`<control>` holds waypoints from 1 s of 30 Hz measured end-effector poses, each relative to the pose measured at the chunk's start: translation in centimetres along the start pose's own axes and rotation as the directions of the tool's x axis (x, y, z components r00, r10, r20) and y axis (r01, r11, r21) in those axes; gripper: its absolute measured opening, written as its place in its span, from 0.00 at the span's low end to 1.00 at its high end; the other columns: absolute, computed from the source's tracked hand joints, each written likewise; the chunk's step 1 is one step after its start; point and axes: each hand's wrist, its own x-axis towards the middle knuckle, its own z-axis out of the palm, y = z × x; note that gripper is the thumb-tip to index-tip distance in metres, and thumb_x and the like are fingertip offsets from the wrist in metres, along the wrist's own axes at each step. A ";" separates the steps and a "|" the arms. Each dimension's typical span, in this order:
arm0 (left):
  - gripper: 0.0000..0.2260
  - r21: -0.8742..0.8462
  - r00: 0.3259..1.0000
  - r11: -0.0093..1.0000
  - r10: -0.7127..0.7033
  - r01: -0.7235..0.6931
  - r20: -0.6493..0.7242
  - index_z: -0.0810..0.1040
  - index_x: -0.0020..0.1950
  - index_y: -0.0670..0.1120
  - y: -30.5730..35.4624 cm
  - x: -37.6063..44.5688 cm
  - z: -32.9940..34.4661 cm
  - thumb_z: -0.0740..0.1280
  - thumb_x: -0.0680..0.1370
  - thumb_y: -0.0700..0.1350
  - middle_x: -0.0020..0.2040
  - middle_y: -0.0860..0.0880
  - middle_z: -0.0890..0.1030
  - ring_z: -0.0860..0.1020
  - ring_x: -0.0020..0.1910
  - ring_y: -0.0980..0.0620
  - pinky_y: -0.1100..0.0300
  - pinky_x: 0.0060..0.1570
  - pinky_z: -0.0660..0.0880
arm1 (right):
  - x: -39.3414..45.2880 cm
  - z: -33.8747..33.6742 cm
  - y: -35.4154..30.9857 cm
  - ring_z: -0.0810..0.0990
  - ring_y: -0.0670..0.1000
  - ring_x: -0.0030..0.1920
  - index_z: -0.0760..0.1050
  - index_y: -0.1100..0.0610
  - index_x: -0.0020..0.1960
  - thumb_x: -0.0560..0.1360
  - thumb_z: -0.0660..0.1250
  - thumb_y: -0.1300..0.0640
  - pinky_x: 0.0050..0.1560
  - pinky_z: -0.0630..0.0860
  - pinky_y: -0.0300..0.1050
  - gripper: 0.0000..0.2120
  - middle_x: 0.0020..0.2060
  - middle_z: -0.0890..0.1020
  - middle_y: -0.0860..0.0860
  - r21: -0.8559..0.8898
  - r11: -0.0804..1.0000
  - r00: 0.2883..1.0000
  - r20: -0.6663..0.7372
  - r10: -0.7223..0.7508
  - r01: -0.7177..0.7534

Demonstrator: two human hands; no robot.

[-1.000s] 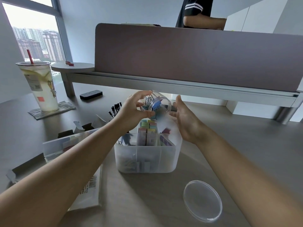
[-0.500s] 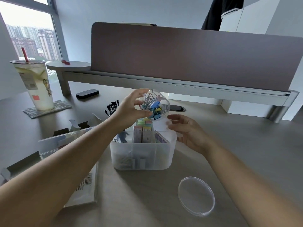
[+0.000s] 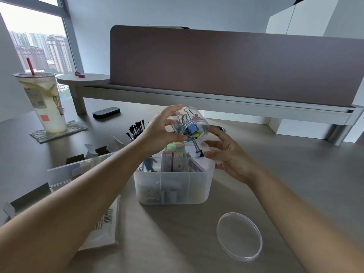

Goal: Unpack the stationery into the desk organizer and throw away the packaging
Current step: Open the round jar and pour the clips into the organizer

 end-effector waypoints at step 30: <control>0.32 0.110 1.000 0.993 0.028 -0.029 0.013 0.62 0.70 0.47 -0.2 0.4 0.2 0.69 0.70 0.37 0.67 0.43 0.68 0.68 0.64 0.48 0.52 0.56 0.73 | 0.1 -0.1 0.1 0.72 0.55 0.59 0.63 0.46 0.66 0.73 0.64 0.63 0.60 0.72 0.60 0.25 0.52 0.74 0.49 0.008 1.000 0.997 -0.077 0.006 -0.006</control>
